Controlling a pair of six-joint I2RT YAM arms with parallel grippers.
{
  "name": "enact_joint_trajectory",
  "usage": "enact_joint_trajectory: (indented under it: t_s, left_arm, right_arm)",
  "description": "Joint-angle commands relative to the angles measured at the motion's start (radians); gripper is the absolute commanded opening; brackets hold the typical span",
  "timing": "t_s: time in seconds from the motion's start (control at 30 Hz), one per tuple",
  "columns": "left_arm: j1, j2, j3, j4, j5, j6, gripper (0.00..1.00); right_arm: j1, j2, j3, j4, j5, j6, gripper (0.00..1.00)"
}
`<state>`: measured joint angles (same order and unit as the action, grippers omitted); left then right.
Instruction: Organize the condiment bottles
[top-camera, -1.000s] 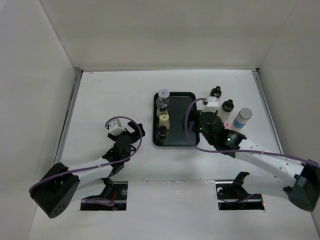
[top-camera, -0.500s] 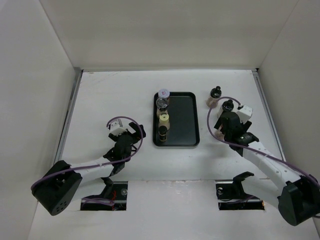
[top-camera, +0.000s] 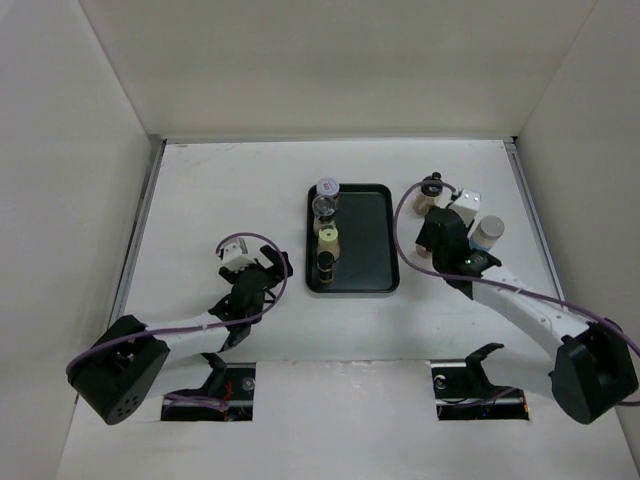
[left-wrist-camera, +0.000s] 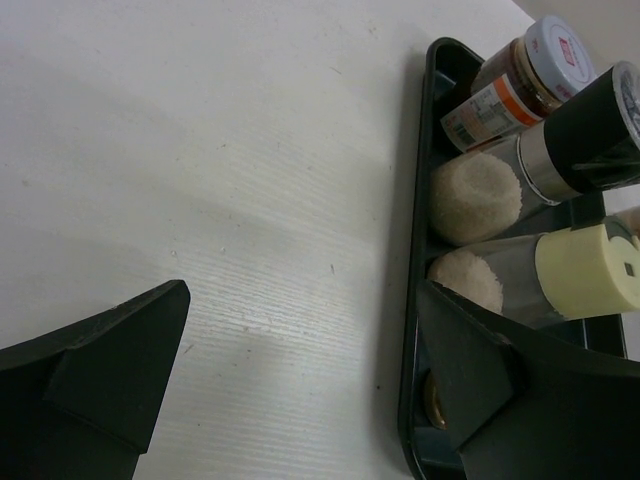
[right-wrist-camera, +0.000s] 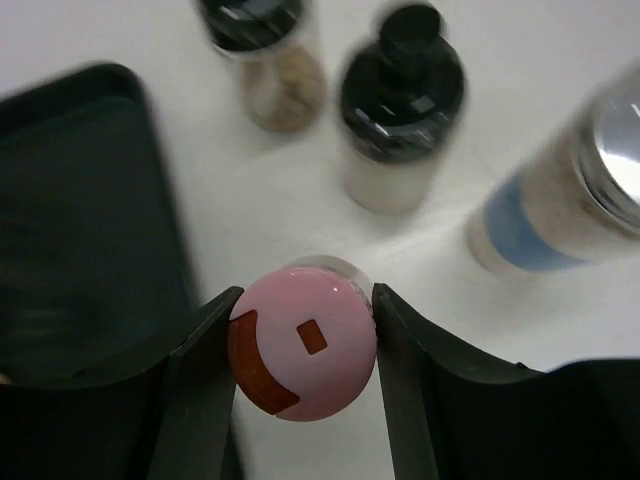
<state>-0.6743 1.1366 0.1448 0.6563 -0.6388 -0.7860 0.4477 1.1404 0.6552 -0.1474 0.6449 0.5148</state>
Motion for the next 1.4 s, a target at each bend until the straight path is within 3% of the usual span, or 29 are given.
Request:
enact_joint_trajectory:
  t_s: [0.0,0.1,0.3,0.5,0.67,0.77,0.93,1.37]
  left_arm:
    - [0.003,0.031,0.033,0.048,0.011,-0.010,1.00]
    - [0.003,0.014,0.029,0.048,0.025,-0.012,1.00]
    - [0.009,0.017,0.030,0.046,0.028,-0.012,1.00]
    - [0.009,0.029,0.032,0.051,0.030,-0.012,1.00]
    - [0.011,0.025,0.025,0.057,0.027,-0.012,1.00]
    - [0.011,0.026,0.029,0.057,0.031,-0.012,1.00]
    - [0.011,0.043,0.033,0.059,0.031,-0.012,1.00]
    - [0.012,0.054,0.039,0.059,0.047,-0.016,1.00]
  right_arm:
    - [0.038,0.056,0.145,0.155,-0.008,-0.068,0.39]
    - [0.045,0.207,0.236,0.274,-0.146,-0.082,0.39]
    - [0.068,0.527,0.478,0.367,-0.241,-0.094,0.39]
    - [0.079,0.757,0.717,0.336,-0.284,-0.125,0.40]
    - [0.087,0.849,0.799,0.293,-0.292,-0.121,0.42]
    - [0.098,0.877,0.813,0.287,-0.301,-0.116,0.46]
    - [0.110,0.874,0.805,0.272,-0.283,-0.095,0.70]
    - [0.047,0.546,0.586,0.238,-0.260,-0.079,0.81]
